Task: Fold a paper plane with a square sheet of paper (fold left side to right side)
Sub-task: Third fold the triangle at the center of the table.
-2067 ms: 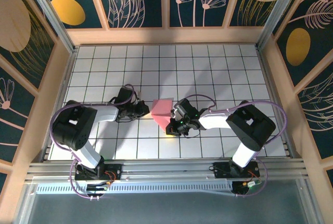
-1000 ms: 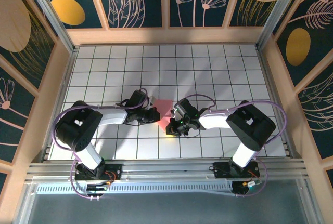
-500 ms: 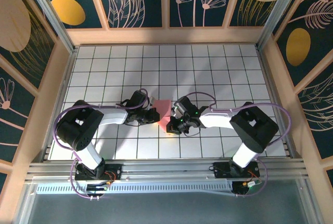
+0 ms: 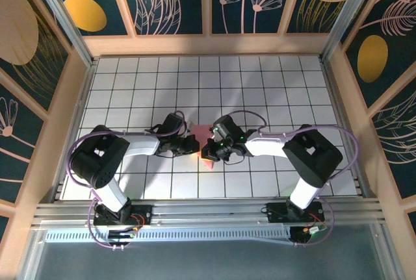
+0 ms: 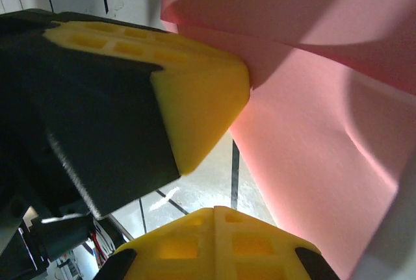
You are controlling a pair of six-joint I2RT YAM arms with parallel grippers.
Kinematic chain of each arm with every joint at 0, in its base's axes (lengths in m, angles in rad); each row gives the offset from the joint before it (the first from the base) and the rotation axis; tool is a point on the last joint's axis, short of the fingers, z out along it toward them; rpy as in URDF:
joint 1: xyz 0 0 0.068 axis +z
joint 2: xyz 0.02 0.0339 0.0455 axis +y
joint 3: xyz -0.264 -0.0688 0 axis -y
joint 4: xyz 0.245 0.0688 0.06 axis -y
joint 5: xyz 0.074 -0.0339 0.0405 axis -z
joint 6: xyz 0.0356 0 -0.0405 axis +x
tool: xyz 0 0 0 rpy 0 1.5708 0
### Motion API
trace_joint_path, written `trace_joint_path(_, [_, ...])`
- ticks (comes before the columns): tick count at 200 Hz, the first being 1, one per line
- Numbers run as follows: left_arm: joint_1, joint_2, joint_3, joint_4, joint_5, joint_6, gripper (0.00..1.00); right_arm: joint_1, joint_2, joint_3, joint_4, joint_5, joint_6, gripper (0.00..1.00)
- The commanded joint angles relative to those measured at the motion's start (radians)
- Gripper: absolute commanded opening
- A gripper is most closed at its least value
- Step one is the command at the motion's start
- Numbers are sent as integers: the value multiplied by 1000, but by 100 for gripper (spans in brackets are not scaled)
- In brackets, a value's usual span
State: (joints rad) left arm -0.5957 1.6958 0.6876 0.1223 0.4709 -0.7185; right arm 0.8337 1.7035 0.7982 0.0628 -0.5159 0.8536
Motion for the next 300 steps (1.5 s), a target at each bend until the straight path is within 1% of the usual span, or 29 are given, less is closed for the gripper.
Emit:
trace_joint_path(1, [2, 11, -17, -46, -29, -7, 0, 9, 32, 31, 30, 17, 20, 0])
trace_joint_path(81, [2, 11, -17, -49, -31, -8, 0, 10, 97, 56, 20, 19, 26, 0])
trace_joint_path(123, [2, 11, -17, -52, -36, -3, 0, 11, 115, 59, -48, 42, 21, 0])
trace_joint_path(200, [3, 11, -1, -85, -73, 26, 0, 10, 54, 8, -166, 74, -1, 0])
trace_joint_path(202, [2, 27, -1, -86, -75, 27, 0, 10, 51, 6, -169, 74, -2, 0])
trace_joint_path(300, [2, 50, 9, -96, -86, 38, 0, 3, -52, -119, -206, 88, 30, 0])
